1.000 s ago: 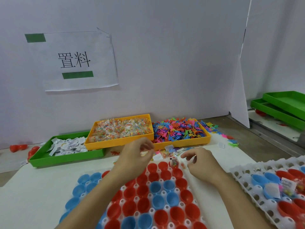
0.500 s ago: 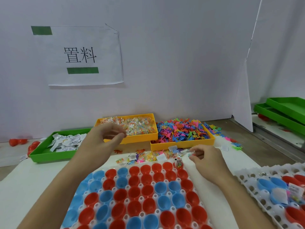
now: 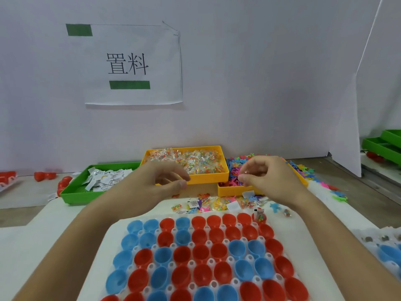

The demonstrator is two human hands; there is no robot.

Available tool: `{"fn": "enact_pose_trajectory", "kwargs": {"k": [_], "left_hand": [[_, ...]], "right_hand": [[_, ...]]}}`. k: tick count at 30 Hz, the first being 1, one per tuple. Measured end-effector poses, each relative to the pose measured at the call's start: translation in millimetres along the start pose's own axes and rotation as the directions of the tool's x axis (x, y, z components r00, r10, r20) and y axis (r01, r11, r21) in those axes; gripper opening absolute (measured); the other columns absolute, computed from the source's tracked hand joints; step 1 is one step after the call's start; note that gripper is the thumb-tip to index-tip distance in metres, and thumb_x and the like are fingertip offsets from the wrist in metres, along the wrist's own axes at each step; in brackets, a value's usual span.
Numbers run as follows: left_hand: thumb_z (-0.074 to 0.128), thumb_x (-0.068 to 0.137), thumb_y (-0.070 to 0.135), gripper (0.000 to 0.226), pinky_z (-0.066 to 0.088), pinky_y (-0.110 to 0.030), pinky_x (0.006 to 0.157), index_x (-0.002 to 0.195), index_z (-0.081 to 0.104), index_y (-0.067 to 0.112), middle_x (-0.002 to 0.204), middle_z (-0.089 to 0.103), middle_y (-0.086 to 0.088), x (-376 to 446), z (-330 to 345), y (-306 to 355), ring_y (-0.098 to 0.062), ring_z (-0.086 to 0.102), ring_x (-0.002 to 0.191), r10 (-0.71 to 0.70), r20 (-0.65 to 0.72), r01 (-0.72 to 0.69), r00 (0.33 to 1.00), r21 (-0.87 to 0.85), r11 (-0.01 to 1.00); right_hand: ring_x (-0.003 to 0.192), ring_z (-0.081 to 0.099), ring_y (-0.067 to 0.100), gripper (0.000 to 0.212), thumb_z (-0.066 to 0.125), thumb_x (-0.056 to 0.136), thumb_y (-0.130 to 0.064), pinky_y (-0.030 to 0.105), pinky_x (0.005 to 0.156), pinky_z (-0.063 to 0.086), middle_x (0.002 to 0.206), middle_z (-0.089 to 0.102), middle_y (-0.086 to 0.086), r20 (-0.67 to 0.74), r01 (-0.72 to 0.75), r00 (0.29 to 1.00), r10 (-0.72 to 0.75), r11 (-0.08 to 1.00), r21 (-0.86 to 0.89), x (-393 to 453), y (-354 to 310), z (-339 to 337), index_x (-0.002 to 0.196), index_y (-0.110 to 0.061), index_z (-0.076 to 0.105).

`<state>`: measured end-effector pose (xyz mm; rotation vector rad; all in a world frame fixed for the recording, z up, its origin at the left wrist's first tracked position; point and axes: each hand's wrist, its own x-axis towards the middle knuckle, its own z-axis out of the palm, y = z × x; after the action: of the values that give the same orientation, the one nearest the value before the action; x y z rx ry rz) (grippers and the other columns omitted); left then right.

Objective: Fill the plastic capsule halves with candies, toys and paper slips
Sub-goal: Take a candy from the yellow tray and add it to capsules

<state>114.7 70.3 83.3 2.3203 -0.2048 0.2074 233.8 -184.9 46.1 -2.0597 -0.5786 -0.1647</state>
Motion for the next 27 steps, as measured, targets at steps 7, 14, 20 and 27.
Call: {"fn": "enact_pose_trajectory", "kwargs": {"k": [7, 14, 20, 27], "left_hand": [[0.072, 0.087, 0.029, 0.016, 0.057, -0.028, 0.082, 0.102, 0.068, 0.026, 0.092, 0.074, 0.005, 7, 25, -1, -0.008, 0.071, 0.086, 0.0, 0.099, 0.007, 0.995, -0.071, 0.997], [0.077, 0.082, 0.025, 0.013, 0.056, -0.024, 0.066, 0.089, 0.068, 0.019, 0.073, 0.076, 0.001, 12, 47, 2, -0.012, 0.073, 0.07, 0.011, -0.12, -0.027, 0.993, -0.137, 0.99], [0.069, 0.091, 0.018, 0.006, 0.056, -0.025, 0.066, 0.085, 0.069, 0.018, 0.072, 0.075, 0.003, 14, 46, -4, -0.01, 0.073, 0.07, 0.003, -0.148, -0.019, 0.989, -0.107, 0.994], [0.061, 0.095, 0.02, 0.016, 0.054, -0.028, 0.066, 0.082, 0.068, 0.014, 0.07, 0.074, 0.001, 14, 43, -8, -0.012, 0.072, 0.066, -0.035, -0.139, 0.031, 0.99, -0.033, 0.999]], "right_hand": [[0.072, 0.071, 0.011, 0.01, 0.085, 0.078, -0.023, 0.03, 0.073, 0.057, 0.076, 0.075, -0.001, 0.22, 0.089, 0.97, -0.099, 0.994, 0.057, 3, -26, 17, 0.079, -0.022, 0.075], [0.074, 0.075, 0.01, 0.004, 0.079, 0.084, -0.02, 0.021, 0.07, 0.059, 0.079, 0.078, -0.005, 0.274, 0.137, 0.942, -0.197, 0.965, 0.224, 0, -55, 27, 0.088, -0.021, 0.08], [0.077, 0.076, 0.014, 0.013, 0.066, 0.094, -0.008, 0.02, 0.069, 0.059, 0.081, 0.078, -0.001, 0.34, 0.111, 0.92, -0.194, 0.962, 0.249, 4, -50, 26, 0.098, -0.013, 0.078], [0.07, 0.074, 0.012, 0.011, 0.066, 0.095, -0.02, 0.017, 0.062, 0.055, 0.075, 0.076, -0.001, 0.293, 0.09, 0.95, -0.111, 0.992, 0.086, 13, -33, 18, 0.091, -0.018, 0.076]]}}
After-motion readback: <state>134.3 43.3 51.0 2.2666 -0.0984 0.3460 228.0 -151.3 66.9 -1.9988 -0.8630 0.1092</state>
